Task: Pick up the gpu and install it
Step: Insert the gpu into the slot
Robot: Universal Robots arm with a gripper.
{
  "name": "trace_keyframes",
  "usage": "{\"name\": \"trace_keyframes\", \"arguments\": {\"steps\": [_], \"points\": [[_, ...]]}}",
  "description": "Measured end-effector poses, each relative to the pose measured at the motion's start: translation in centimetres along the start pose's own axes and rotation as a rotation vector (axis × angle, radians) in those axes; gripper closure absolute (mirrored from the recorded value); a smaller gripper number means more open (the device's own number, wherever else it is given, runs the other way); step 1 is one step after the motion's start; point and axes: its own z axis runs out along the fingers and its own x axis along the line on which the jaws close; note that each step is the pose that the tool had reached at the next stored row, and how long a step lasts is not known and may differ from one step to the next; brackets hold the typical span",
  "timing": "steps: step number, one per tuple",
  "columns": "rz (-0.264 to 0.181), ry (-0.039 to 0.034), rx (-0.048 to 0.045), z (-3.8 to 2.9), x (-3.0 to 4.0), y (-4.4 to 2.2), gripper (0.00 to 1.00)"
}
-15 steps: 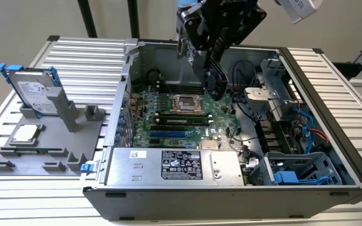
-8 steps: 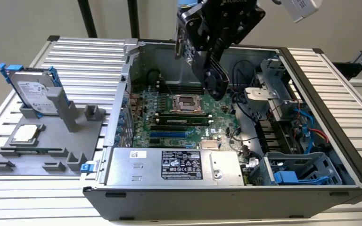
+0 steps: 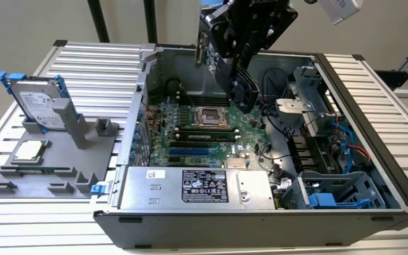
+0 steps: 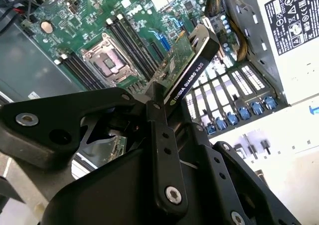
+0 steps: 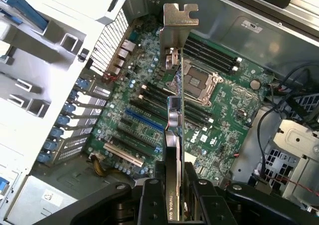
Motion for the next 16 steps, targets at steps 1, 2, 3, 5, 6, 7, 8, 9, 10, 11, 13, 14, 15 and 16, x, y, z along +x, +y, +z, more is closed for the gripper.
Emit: {"name": "trace_keyframes", "arguments": {"steps": [1, 2, 3, 5, 6, 7, 8, 9, 10, 11, 13, 14, 15, 16], "points": [[0.0, 0.0001, 0.0, 0.0, 0.0, 0.0, 1.0], [-0.001, 0.0001, 0.0, 0.0, 0.0, 0.0, 1.0], [-0.001, 0.0001, 0.0, 0.0, 0.0, 0.0, 1.0], [-0.001, 0.0002, 0.0, 0.0, 0.0, 0.0, 1.0], [-0.002, 0.0002, 0.0, 0.0, 0.0, 0.0, 1.0], [-0.002, 0.0002, 0.0, 0.0, 0.0, 0.0, 1.0], [-0.002, 0.0003, 0.0, 0.0, 0.0, 0.0, 1.0], [-0.003, 0.0004, 0.0001, 0.0, 0.0, 0.0, 1.0], [-0.005, 0.0006, 0.0, 0.0, 0.0, 0.0, 1.0], [-0.008, 0.0008, 0.0001, 0.01, 0.0, 0.0, 1.0], [-0.015, 0.0017, 0.0002, 0.0, 0.0, 0.0, 1.0], [-0.019, 0.0021, 0.0003, 0.0, 0.0, 0.0, 1.0], [-0.023, 0.0026, 0.0003, 0.0, 0.0, 0.0, 1.0], [-0.028, 0.0031, 0.0003, 0.0, 0.0, 0.0, 1.0]]}}
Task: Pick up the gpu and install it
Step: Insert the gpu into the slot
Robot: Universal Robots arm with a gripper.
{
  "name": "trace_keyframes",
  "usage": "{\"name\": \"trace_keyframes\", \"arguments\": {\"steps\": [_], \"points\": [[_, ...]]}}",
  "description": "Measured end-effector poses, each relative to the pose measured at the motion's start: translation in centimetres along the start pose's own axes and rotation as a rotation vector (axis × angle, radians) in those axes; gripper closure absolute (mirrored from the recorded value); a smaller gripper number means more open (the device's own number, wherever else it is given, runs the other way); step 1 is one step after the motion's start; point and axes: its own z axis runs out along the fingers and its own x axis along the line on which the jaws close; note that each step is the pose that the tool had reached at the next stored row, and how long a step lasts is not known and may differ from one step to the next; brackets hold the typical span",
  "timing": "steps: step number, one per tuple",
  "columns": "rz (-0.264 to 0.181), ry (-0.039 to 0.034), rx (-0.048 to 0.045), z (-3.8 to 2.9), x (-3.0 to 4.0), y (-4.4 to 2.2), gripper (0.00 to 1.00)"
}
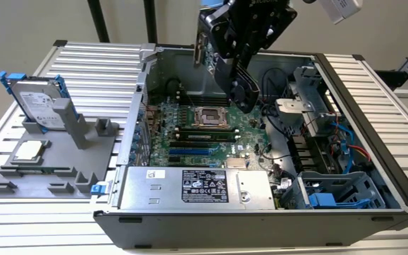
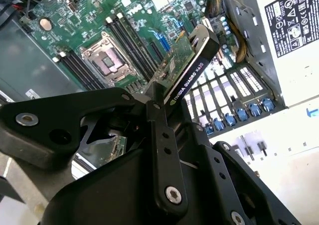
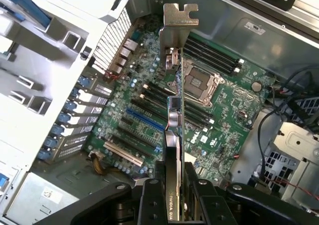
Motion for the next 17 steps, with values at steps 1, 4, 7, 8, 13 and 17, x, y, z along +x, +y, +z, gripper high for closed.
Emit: {"name": "trace_keyframes", "arguments": {"steps": [1, 4, 7, 8, 13, 17], "points": [[-0.005, 0.0006, 0.0001, 0.0, 0.0, 0.0, 1.0], [-0.022, 0.0025, 0.0004, 0.0, 0.0, 0.0, 1.0], [-0.04, 0.0045, 0.0007, 0.0, 0.0, 0.0, 1.0], [-0.046, 0.0052, 0.0007, 0.0, 0.0, 0.0, 1.0], [-0.075, 0.0086, 0.0012, -0.01, 0.0, 0.0, 1.0], [-0.099, 0.0112, 0.0015, 0.0, 0.0, 0.0, 1.0]]}}
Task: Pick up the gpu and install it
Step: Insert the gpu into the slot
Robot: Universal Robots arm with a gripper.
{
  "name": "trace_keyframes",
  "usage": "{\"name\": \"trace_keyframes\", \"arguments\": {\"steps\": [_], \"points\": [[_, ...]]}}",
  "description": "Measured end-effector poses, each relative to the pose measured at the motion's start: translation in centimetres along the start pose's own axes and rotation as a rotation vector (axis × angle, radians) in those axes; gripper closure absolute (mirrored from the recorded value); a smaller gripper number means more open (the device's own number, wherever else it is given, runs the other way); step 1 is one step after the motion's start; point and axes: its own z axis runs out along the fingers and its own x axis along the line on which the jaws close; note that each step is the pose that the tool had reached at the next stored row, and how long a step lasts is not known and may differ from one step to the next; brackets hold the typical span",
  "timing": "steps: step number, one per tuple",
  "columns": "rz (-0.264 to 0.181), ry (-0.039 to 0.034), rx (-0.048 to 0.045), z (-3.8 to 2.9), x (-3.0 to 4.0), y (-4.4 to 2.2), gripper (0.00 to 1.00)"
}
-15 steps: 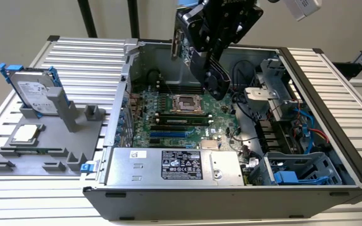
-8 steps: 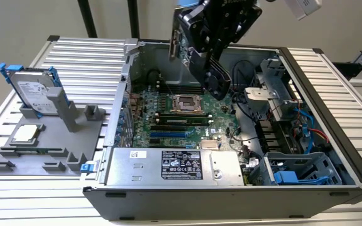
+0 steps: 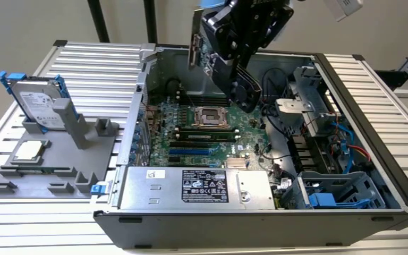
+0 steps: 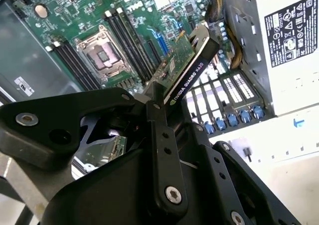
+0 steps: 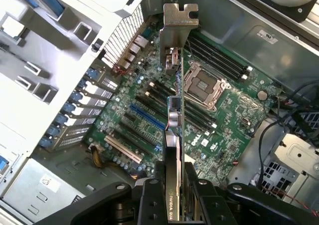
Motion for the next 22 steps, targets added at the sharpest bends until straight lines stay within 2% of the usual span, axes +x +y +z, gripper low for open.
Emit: {"name": "trace_keyframes", "arguments": {"steps": [22], "points": [[-0.112, 0.0126, 0.0017, 0.0, 0.0, 0.0, 1.0]]}}
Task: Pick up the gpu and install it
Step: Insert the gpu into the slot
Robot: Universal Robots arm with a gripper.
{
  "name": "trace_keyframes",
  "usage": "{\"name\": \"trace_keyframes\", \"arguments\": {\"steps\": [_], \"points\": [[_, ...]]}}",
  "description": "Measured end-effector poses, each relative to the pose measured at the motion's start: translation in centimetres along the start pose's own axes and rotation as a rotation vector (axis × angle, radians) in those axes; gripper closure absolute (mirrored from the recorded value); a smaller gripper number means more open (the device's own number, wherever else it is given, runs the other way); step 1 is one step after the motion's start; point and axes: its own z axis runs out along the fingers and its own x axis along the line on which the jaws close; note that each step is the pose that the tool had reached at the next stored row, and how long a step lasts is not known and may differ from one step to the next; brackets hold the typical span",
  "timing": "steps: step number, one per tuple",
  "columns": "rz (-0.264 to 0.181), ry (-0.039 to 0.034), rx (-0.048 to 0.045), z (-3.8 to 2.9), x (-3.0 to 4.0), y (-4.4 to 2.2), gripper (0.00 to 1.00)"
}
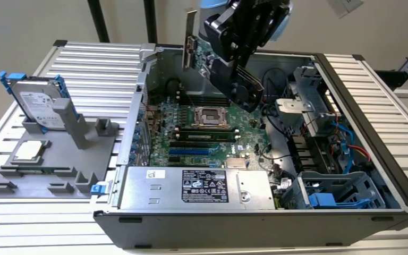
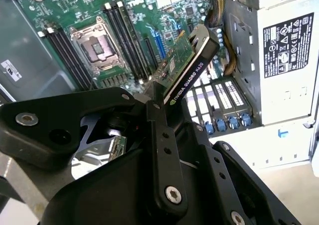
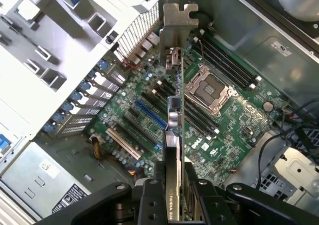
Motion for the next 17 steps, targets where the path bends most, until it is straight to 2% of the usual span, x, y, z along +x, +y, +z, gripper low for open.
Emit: {"name": "trace_keyframes", "arguments": {"steps": [17], "points": [[-0.018, 0.0019, 0.0003, 0.0, 0.0, 0.0, 1.0]]}}
